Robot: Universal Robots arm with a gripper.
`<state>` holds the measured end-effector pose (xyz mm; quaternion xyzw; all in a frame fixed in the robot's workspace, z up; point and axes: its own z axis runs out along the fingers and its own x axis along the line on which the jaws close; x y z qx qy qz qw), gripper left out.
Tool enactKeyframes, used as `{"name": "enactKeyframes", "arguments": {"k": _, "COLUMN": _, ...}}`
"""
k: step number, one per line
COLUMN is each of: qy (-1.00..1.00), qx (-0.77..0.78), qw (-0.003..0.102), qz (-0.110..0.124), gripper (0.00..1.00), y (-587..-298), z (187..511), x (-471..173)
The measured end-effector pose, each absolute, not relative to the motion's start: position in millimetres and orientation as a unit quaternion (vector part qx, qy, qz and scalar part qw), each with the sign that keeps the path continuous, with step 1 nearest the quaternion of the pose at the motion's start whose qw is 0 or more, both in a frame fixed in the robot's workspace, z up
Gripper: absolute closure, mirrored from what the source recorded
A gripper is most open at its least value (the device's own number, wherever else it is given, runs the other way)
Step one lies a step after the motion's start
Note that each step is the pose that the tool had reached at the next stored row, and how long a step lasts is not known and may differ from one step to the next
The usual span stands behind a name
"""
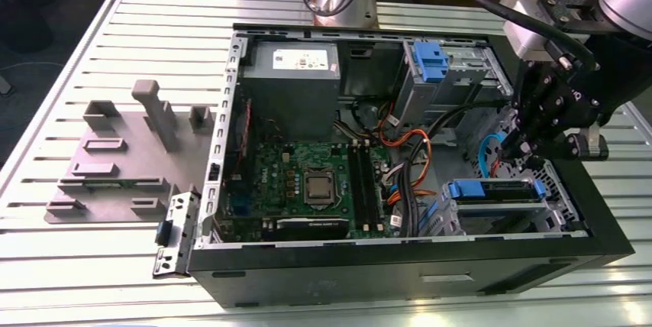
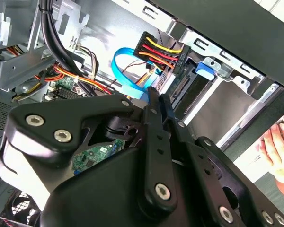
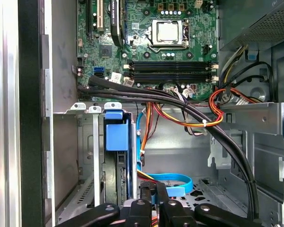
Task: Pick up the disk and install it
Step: 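Insert the disk into the insertion slot, then insert the first disk wire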
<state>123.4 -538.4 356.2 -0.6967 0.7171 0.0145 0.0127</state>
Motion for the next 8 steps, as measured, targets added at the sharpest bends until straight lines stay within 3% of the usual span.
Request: {"name": "enactKeyframes", "arguments": {"k": 8, "qy": 0.717, "qx": -0.697, "qw": 0.013, "qz": 0.014, "gripper": 0.84, "y": -543.2, "z": 355.9, "x": 122.6}}
